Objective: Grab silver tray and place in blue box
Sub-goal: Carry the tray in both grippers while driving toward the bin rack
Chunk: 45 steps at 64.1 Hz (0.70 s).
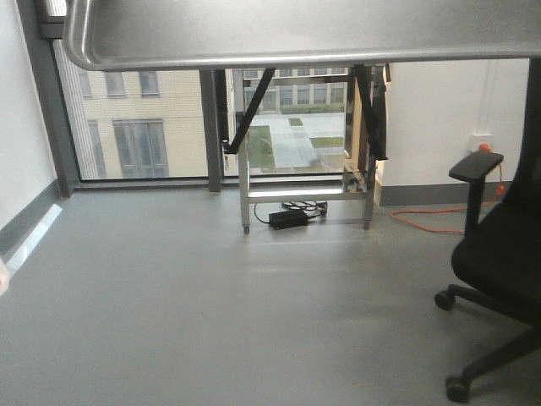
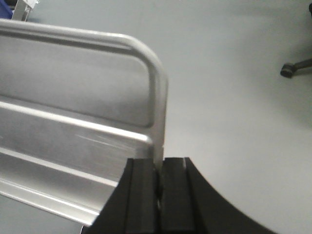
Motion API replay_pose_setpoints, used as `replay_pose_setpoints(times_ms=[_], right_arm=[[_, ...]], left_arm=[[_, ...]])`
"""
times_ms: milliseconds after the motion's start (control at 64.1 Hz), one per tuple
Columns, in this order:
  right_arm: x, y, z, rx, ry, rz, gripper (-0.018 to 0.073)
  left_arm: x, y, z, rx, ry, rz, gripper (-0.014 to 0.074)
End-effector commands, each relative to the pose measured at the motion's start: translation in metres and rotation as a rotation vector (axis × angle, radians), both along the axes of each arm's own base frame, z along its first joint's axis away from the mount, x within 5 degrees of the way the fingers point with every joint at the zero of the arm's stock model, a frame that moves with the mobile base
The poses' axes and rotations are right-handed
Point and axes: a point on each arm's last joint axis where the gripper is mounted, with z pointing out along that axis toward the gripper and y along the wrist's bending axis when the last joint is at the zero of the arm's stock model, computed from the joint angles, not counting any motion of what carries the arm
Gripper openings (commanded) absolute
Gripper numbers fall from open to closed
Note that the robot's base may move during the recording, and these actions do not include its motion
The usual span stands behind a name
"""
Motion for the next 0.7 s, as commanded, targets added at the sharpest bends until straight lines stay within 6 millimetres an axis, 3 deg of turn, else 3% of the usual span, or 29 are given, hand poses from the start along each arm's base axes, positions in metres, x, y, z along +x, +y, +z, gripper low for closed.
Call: replay_pose_setpoints(times_ms=[0,687], right_arm=[[0.0018,-0.0056,0.0156,-0.011,-0.115,-0.006,0.0057],[0.0023,-0.0053,0.0152,-0.012,-0.113,-0.006,0.0057]], left_arm=[[-0.0026,0.0057,0.0128,0.0,-0.064,-0.01,-0.0104],[-0.0025,0.0058,0.0128,0.002,-0.066,-0.009,-0.0104]])
